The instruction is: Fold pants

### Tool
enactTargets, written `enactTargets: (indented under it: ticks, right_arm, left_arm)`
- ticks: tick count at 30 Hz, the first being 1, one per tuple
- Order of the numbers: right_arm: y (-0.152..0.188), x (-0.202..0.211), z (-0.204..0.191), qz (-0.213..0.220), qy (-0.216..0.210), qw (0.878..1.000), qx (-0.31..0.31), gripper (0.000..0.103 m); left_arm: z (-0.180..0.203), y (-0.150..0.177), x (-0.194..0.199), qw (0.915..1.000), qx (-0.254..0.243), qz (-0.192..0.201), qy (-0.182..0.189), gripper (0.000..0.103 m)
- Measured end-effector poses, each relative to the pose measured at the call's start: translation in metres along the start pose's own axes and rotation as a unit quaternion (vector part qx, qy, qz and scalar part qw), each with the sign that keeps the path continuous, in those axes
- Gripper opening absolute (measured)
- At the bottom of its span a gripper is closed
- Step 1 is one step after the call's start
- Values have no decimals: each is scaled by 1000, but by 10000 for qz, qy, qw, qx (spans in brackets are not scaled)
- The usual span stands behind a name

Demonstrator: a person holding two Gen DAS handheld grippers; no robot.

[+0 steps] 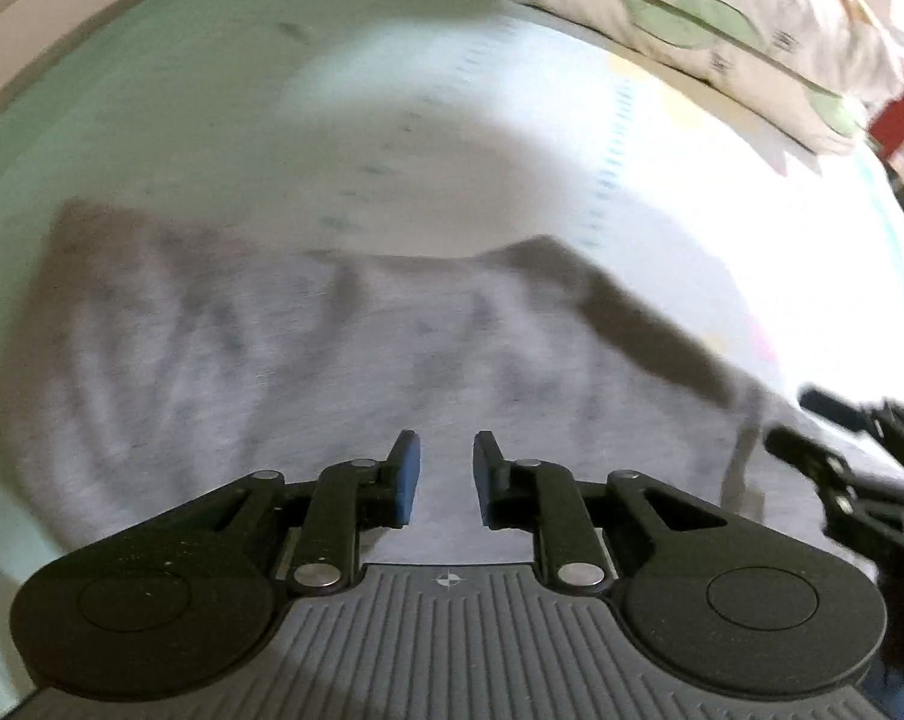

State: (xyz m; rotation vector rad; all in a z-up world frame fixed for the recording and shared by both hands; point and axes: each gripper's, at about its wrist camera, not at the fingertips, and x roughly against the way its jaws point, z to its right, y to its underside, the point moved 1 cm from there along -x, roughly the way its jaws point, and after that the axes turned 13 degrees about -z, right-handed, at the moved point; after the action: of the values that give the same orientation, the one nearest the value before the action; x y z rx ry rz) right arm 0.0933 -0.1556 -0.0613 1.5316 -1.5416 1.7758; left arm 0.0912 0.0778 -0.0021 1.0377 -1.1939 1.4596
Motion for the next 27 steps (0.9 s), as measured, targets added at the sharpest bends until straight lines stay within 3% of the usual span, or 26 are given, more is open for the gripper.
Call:
enactTargets:
  ticks: [2, 6, 8, 9, 15, 20, 25, 27]
  right_arm:
    - [-14, -8, 19, -67, -59, 9998, 204, 62]
    - [-24, -32, 40, -413, -173, 9959, 788, 62]
    - [-22, -38, 46, -548, -302, 9926, 1043, 43]
    - [-20, -38, 46, -596, -370, 9911, 1129, 4]
    - [6, -20, 21, -568, -366, 9861, 1517, 3]
    - [21, -20, -2, -573, -295, 9834, 1697, 3]
    - [26, -17, -6, -596, -365, 9841, 1635, 4]
    - [21, -14, 1, -590, -427, 9856, 1527, 6]
  left_arm:
    - [14, -4, -7, 9999, -115, -41, 78, 19]
    - [35, -6, -16, 9994, -240, -107, 222, 19]
    - [42, -10, -20, 9992, -277, -128, 265, 19]
    - [46, -12, -21, 9991, -291, -132, 293, 19]
    - [72, -28, -37, 9979, -269, -92, 582, 20]
    - [93, -37, -49, 9970, -204, -75, 748, 30]
    - [101, -44, -81, 9987, -39, -428, 269, 31]
    - [98, -43, -87, 9988, 43, -415, 250, 31]
